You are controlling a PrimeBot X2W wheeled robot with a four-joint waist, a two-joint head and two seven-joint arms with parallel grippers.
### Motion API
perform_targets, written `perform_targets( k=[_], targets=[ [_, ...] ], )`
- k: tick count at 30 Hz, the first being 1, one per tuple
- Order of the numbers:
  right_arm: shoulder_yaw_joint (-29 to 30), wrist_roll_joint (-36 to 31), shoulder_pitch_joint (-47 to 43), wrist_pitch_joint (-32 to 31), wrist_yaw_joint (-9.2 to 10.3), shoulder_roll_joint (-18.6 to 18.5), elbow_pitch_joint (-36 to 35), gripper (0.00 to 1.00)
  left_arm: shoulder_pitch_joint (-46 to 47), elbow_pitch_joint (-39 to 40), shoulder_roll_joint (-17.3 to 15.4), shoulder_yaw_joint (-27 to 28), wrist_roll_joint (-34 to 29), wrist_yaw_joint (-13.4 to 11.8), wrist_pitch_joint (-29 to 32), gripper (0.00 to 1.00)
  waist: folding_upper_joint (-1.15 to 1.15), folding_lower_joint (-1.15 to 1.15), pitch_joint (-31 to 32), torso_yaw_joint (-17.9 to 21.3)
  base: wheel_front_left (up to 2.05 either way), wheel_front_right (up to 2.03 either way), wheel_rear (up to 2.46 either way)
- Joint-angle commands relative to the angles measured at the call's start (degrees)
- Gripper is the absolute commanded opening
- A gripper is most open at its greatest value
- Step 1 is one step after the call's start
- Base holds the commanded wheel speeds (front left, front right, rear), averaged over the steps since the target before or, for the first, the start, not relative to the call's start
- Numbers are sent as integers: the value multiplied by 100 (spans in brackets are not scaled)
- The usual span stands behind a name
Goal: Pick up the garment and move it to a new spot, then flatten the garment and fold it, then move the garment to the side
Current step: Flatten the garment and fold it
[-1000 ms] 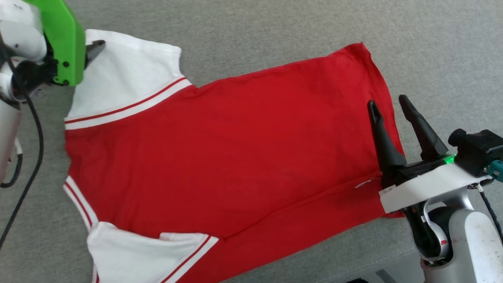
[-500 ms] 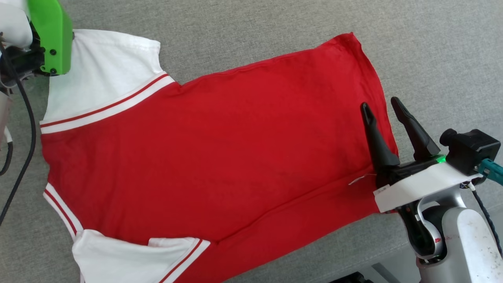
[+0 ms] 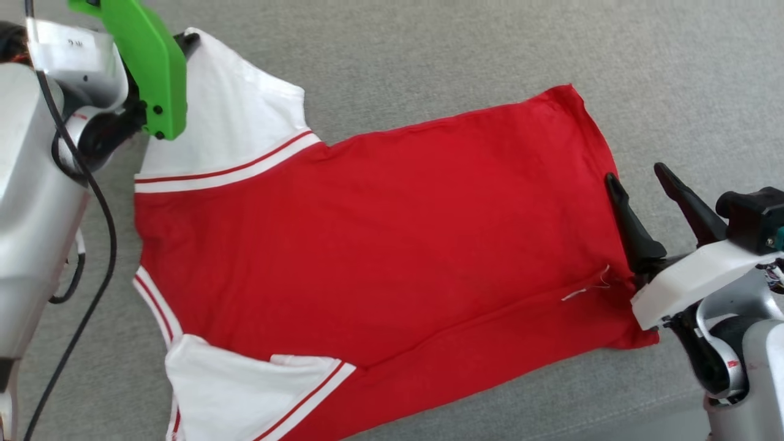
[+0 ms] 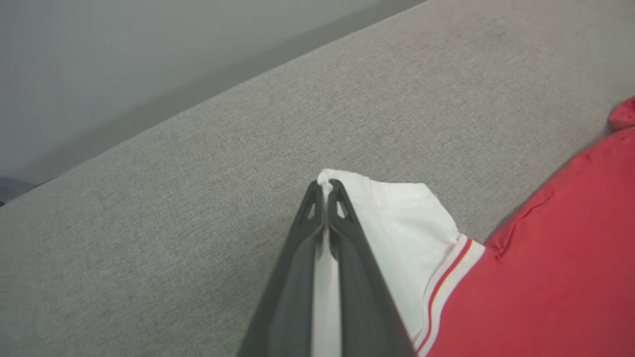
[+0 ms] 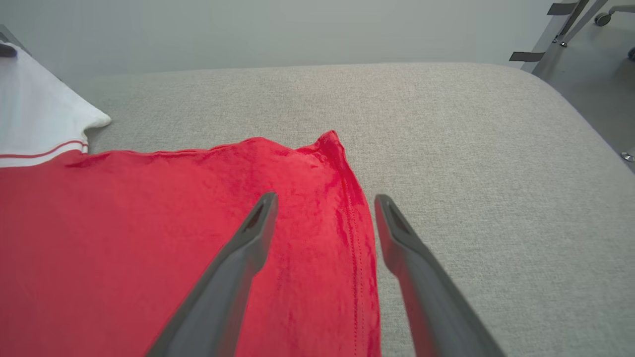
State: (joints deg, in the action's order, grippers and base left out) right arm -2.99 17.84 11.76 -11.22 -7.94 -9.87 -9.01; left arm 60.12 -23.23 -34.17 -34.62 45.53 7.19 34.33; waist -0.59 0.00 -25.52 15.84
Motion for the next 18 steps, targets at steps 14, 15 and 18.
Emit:
perform_targets(
  k=[14, 15, 18],
  targets=[
    [-242, 500, 899, -2513, 45, -1607, 351, 100, -1284, 2077, -270, 61, 232, -244, -582, 0, 59, 0, 367, -1111, 0, 0, 0],
    [-274, 540, 1004, -2618, 45, -1669, 440, 100, -1340, 2172, -276, 58, 218, -269, -619, 0, 59, 0, 345, -1143, 0, 0, 0],
    [-308, 635, 1356, -2904, 45, -1856, 769, 100, -1467, 2476, -251, 30, 174, -330, -721, 0, 59, 0, 223, -1306, 0, 0, 0]
  ],
)
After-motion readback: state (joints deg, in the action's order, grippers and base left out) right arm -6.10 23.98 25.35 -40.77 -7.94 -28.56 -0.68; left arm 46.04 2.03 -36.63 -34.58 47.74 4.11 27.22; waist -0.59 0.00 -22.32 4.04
